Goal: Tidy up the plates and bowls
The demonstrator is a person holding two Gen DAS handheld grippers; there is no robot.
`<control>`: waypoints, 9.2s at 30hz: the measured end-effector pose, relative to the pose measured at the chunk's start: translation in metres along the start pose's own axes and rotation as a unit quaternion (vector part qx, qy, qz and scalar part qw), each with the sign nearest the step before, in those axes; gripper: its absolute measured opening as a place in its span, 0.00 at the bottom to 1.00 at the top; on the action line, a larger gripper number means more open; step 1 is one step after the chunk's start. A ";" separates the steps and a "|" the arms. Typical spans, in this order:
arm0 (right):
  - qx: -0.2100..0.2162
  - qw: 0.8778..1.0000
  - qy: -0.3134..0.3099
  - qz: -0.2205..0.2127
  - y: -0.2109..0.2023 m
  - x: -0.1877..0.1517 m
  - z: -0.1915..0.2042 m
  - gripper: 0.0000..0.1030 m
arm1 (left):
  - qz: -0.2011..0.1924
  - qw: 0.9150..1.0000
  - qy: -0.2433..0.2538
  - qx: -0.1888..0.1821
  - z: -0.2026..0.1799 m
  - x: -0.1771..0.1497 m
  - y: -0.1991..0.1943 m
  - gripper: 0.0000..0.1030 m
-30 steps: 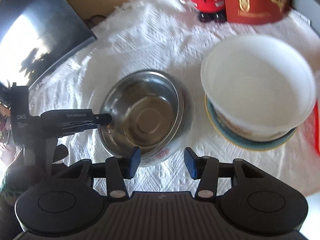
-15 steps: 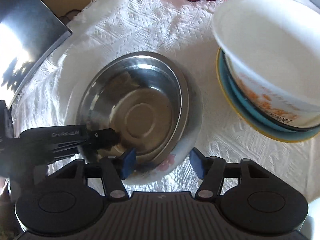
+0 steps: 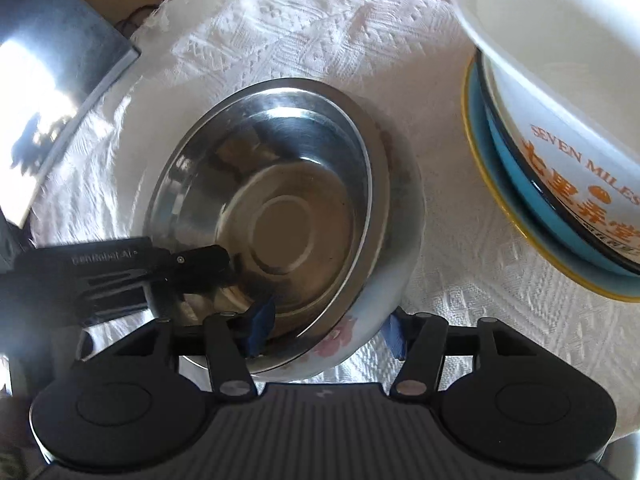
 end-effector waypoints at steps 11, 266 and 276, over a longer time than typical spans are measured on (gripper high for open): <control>-0.024 0.999 -0.013 -0.018 0.001 0.008 0.004 0.50 | -0.016 1.000 0.011 0.009 0.001 0.009 -0.005 0.22; 0.061 0.983 -0.155 0.083 0.008 0.087 0.047 0.57 | -0.028 0.999 0.018 0.026 -0.034 0.006 -0.046 0.51; 0.044 0.983 -0.160 0.078 0.004 0.089 0.050 0.56 | -0.027 0.999 -0.005 0.018 -0.032 0.003 -0.045 0.50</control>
Point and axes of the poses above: each gripper's, at about its wrist camera, not at the fingertips, and y roughly the way its jaws point, z to its left, x to its top, the point moved 4 cm from there along y, roughly the way its jaws point, and after that the axes turned 3 degrees about -y, right-handed, at the moved point
